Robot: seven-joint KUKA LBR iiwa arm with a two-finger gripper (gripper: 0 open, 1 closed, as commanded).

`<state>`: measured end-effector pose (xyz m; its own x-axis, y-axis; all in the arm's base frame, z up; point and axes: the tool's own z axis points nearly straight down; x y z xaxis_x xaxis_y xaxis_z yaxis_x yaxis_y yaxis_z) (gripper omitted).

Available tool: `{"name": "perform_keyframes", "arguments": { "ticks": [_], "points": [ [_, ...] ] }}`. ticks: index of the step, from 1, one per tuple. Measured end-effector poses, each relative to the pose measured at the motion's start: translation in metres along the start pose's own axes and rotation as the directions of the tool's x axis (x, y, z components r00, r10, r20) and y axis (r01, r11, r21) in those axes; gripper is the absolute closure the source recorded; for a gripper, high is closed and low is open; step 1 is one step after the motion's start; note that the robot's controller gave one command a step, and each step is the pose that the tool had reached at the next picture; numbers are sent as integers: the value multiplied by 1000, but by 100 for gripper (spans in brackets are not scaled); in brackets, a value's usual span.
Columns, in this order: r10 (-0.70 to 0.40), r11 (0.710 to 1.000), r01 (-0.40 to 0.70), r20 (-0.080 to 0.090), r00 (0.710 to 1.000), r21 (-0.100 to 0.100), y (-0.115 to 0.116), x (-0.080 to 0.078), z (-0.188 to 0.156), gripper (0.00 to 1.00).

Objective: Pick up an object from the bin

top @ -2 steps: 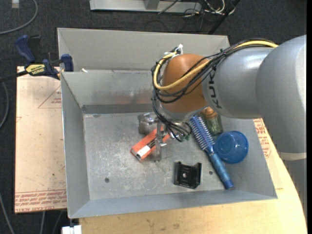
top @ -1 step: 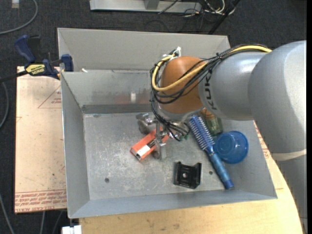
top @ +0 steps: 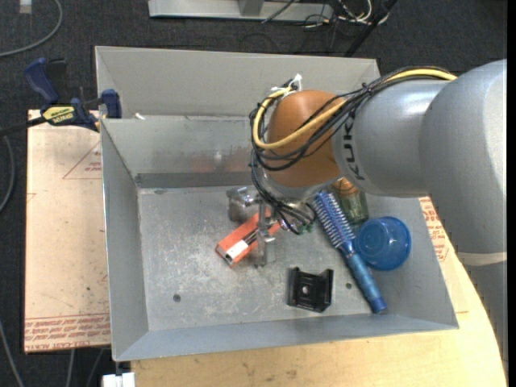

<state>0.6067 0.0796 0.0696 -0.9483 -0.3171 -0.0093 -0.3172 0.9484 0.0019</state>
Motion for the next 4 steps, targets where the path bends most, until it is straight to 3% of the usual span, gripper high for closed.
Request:
{"name": "perform_keyframes", "arguments": {
  "ticks": [1, 3, 4],
  "points": [
    [-96, 995, 96, 2, 995, 0, 2, 1, -19, 100],
    [-117, 993, 117, 3, 993, 0, 2, 2, -21, 100],
    [-113, 994, 113, -6, 994, -3, 3, 4, -33, 100]
  ]
}}
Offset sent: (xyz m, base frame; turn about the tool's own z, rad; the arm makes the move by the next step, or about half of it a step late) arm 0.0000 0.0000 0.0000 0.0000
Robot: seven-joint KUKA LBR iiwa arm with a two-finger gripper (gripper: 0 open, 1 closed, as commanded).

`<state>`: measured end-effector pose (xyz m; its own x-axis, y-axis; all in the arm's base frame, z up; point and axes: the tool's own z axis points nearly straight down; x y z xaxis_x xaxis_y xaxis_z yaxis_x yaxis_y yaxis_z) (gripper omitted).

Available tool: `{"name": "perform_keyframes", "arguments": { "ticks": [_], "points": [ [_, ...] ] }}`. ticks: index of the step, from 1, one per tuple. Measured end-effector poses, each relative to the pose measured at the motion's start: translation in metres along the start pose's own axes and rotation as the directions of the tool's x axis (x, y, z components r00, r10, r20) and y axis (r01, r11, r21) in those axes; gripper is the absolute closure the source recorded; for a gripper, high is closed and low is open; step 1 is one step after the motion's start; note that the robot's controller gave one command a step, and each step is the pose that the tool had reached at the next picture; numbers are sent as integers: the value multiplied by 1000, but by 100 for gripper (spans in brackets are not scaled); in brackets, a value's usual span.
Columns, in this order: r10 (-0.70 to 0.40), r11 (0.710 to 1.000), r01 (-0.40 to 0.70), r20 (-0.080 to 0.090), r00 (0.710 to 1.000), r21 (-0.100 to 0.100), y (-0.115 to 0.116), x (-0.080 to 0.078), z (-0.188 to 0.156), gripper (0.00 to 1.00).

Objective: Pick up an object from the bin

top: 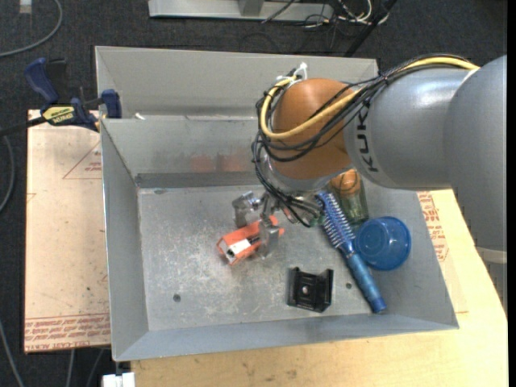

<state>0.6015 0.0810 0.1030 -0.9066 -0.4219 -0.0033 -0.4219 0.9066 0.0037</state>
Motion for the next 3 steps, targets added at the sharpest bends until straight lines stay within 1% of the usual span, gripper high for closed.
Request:
{"name": "perform_keyframes", "arguments": {
  "ticks": [2, 3],
  "points": [
    [1, 1000, -1, 7, 1000, 3, -1, -2, -40, 100],
    [2, 1000, -2, 9, 1000, 3, 0, -2, -54, 100]
  ]
}}
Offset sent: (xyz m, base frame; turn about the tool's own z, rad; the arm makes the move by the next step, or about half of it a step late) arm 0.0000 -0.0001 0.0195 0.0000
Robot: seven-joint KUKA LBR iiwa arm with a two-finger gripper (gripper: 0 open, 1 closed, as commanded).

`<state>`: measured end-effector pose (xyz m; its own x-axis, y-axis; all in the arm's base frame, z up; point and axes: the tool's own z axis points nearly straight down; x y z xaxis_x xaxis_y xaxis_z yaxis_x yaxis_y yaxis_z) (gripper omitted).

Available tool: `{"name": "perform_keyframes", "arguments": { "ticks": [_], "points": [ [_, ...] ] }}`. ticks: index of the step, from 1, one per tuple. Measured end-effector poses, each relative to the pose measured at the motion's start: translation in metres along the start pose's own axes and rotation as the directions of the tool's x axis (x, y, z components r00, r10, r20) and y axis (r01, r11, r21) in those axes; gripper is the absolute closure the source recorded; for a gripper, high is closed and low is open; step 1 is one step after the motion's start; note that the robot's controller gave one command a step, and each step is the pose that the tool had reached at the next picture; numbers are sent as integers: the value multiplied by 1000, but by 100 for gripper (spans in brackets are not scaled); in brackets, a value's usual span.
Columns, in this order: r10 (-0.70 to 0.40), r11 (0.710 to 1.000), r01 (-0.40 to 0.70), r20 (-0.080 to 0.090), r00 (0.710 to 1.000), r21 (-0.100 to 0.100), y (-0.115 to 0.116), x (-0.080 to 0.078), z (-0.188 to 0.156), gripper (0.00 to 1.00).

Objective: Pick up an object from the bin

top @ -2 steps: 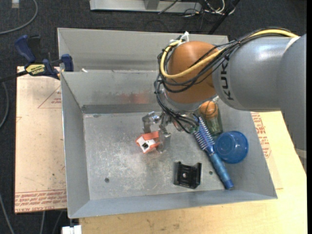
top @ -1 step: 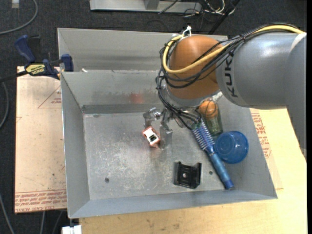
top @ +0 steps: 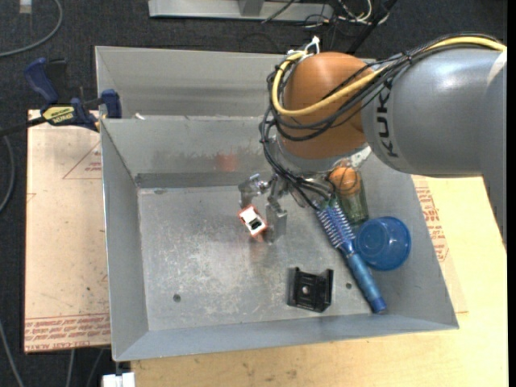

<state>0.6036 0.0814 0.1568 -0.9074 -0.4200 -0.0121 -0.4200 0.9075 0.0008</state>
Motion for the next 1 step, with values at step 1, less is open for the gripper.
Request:
{"name": "perform_keyframes", "arguments": {
  "ticks": [1],
  "points": [
    [0, 1000, 0, 1, 1000, 0, 0, 0, -10, 100]
  ]
}}
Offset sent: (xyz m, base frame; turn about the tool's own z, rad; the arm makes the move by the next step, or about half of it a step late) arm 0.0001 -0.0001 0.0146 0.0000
